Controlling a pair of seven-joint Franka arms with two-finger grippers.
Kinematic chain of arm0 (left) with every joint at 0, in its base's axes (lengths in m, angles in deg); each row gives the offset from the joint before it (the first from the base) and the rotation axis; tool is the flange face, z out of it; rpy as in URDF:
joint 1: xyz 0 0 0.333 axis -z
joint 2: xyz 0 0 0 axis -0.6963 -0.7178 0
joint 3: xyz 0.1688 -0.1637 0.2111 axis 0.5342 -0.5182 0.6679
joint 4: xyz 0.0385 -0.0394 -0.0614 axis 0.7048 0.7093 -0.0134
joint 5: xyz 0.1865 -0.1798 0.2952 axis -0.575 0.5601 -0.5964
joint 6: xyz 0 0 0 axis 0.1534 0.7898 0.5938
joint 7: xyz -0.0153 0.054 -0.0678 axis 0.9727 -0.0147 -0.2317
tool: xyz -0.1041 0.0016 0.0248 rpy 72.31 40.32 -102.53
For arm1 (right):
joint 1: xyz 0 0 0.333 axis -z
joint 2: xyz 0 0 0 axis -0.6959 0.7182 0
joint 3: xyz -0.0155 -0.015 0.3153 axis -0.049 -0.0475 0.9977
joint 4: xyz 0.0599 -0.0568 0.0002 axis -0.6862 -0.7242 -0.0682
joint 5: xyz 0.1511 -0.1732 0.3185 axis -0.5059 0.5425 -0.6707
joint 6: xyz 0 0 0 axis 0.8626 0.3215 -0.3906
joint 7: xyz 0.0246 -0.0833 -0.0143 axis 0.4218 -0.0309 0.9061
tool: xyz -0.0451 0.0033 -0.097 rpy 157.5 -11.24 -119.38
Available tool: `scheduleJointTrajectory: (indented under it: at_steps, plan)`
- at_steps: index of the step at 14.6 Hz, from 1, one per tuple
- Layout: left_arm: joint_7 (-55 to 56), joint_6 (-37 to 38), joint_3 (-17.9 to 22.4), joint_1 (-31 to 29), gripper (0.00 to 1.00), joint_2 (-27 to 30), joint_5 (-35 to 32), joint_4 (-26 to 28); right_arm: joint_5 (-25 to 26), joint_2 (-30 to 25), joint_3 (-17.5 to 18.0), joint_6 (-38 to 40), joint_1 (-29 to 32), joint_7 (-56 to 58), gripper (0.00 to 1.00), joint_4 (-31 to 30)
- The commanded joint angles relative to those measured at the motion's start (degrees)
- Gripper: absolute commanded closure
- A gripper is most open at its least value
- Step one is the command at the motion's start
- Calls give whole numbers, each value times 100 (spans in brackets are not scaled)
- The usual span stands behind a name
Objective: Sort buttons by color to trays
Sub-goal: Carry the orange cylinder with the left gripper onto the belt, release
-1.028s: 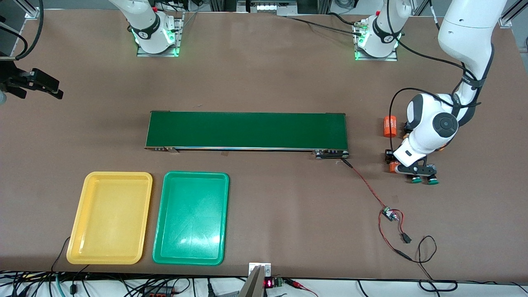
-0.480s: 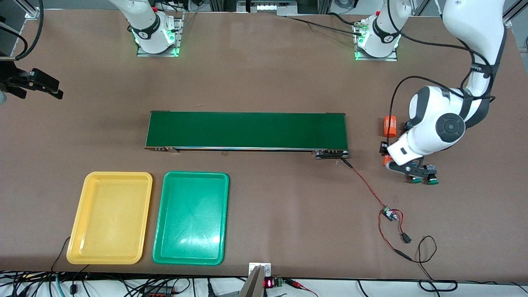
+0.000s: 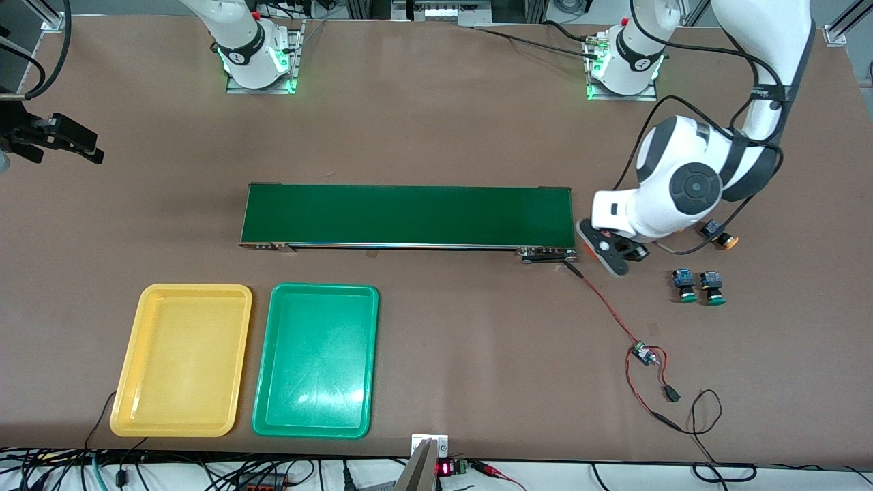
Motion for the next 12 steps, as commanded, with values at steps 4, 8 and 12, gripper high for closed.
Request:
scheduleJointTrajectory:
  at_steps: [4,8,12]
  plan:
    - [-1949,25,-583,-9,80,-111,42,323,-14,-64,15,-31,25,-76,0,-65]
    - [-2126,-424,-838,0,80,-130,42,623,-14,-64,7,21,25,-85,0,-65]
    - [-2047,-538,-830,9,4,-349,33,614,-14,-64,-2,39,43,-85,0,-65]
